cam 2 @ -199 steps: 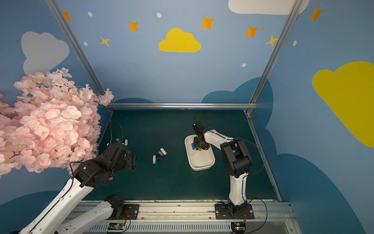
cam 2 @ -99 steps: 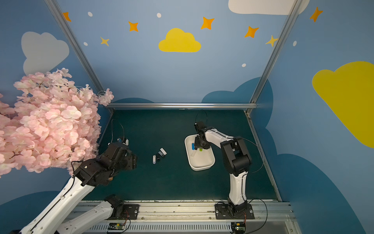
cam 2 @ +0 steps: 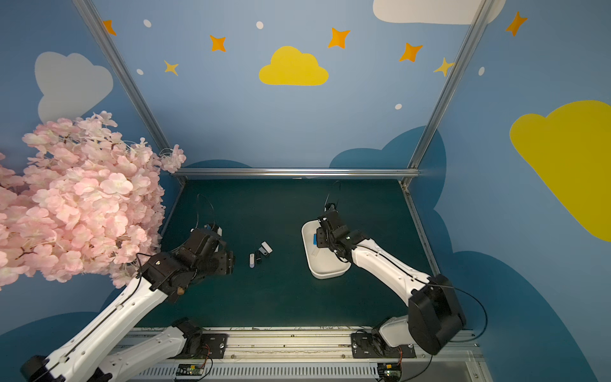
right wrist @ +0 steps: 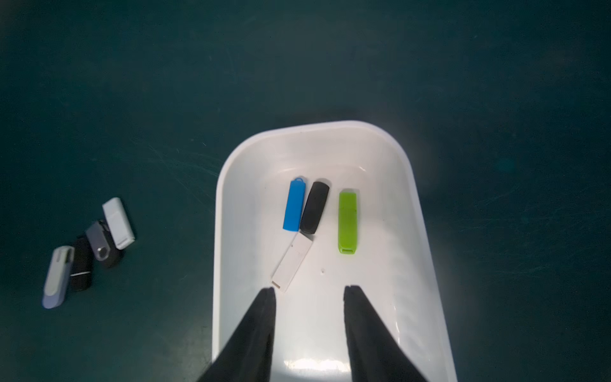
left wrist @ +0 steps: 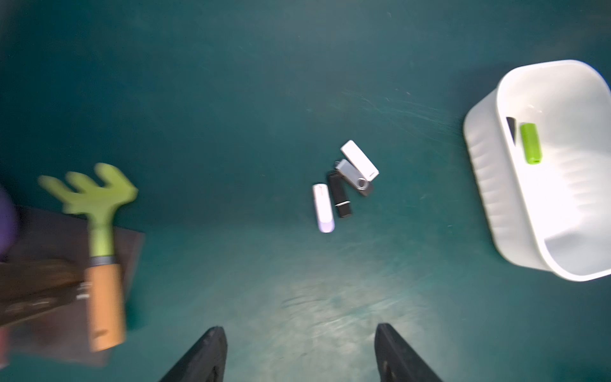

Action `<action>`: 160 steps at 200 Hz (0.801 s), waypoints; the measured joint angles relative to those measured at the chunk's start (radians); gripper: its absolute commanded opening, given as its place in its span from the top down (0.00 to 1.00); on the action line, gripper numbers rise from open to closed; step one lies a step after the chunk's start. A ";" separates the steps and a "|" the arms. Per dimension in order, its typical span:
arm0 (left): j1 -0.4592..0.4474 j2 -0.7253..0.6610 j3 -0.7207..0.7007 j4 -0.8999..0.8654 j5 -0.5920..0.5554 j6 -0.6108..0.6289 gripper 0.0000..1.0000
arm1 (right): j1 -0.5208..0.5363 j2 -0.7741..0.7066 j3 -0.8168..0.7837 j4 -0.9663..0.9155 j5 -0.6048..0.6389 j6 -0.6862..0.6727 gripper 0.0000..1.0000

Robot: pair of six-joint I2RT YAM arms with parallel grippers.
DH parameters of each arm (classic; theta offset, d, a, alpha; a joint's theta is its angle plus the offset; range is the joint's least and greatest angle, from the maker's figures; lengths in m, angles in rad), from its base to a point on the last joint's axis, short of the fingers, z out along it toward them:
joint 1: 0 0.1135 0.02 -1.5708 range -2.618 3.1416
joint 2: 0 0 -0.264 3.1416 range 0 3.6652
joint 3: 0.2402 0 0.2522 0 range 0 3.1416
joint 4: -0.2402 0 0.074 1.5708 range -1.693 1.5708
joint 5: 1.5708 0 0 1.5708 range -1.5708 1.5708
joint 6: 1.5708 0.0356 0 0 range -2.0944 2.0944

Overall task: Put the usb flash drive into the storage box
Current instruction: Place the USB flash in the storage box, then pick up the USB flash from the center of the board.

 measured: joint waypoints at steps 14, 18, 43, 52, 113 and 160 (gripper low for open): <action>-0.001 0.069 -0.057 0.075 0.044 -0.031 0.32 | -0.008 -0.054 -0.068 0.071 0.042 0.015 0.60; -0.001 0.091 -0.070 0.093 0.053 -0.037 0.32 | -0.011 -0.059 -0.082 0.084 0.051 0.017 0.60; -0.002 0.254 -0.106 0.181 0.093 -0.074 0.36 | -0.018 -0.055 -0.136 0.117 0.090 0.034 0.60; -0.001 0.307 -0.100 0.202 0.094 -0.082 0.37 | -0.018 -0.048 -0.135 0.119 0.097 0.037 0.61; 0.063 0.584 -0.011 0.306 0.124 -0.071 0.46 | -0.018 0.002 -0.095 0.118 0.116 0.042 0.61; 0.090 0.696 0.032 0.343 0.131 -0.046 0.53 | -0.018 0.014 -0.093 0.118 0.116 0.042 0.61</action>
